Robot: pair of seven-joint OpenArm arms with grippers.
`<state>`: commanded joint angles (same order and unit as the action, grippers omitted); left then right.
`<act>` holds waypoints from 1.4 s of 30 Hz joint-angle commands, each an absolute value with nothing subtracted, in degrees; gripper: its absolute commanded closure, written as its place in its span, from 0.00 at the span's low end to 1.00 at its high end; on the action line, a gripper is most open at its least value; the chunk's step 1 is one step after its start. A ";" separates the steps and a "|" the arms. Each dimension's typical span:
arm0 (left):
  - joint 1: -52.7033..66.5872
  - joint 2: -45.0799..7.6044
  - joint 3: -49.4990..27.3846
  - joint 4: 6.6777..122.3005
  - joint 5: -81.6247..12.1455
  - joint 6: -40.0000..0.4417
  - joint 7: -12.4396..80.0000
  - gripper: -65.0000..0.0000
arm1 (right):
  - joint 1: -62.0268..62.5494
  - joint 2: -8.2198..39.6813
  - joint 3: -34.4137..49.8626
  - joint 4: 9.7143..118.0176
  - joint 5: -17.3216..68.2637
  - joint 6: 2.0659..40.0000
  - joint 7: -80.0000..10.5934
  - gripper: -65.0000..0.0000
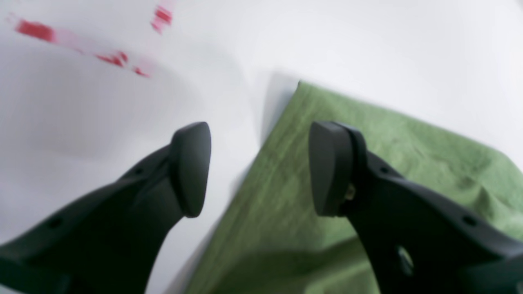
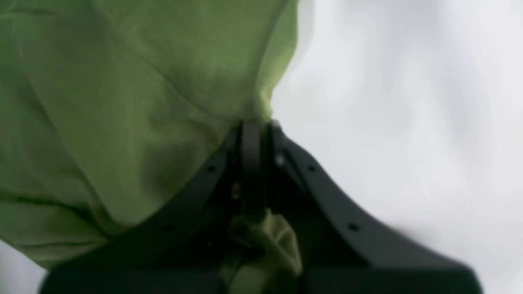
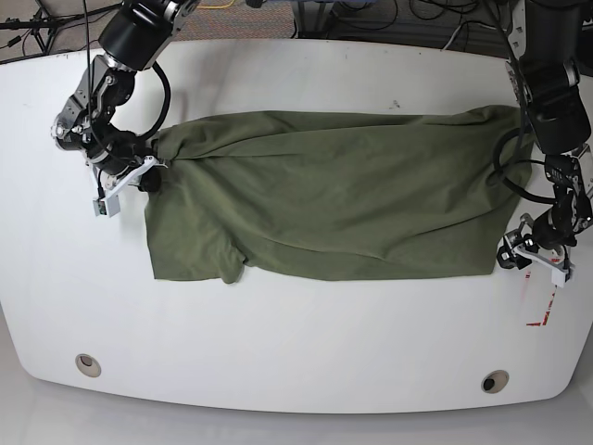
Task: Fold the T-shirt properly
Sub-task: 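Release the left gripper and regrasp the shirt's hem corner, then lift the shirt with both grippers and pull it toward the robot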
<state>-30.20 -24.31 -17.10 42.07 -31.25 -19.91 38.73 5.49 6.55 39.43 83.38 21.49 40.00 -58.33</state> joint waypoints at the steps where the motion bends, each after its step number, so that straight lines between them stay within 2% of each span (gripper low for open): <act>1: -30.64 -23.87 -16.84 41.10 -31.08 -19.91 38.46 0.46 | 5.41 6.55 39.43 83.38 21.49 40.00 -58.33 1.00; 13: -31.69 -20.00 -11.03 38.29 -31.16 -19.91 37.93 0.46 | 5.49 6.55 39.43 83.47 21.49 40.00 -58.33 1.00; 21: -31.69 -18.86 -10.59 38.29 -31.08 -19.91 38.11 0.47 | 5.58 6.55 39.43 83.82 21.49 40.00 -58.33 1.00; 23: -31.69 -18.86 -10.59 38.29 -31.08 -19.91 38.11 0.51 | 5.58 6.55 39.43 84.26 21.41 40.00 -58.33 1.00; 24: -31.78 -18.86 -10.59 38.29 -30.99 -19.91 38.11 0.57 | 5.58 6.55 39.34 84.44 21.41 40.00 -58.33 1.00; 29: -31.87 -19.12 -10.51 38.29 -30.99 -19.82 38.11 0.99 | 5.67 6.55 39.08 84.62 21.41 40.00 -58.33 1.00; 35: -31.25 -19.30 -10.86 42.95 -30.99 -19.65 38.20 1.00 | 5.76 6.55 38.90 92.35 21.41 40.00 -60.00 1.00; 42: -27.03 -20.62 -12.09 60.97 -31.43 -19.65 45.05 1.00 | 7.43 6.64 38.90 101.41 21.05 40.00 -65.19 1.00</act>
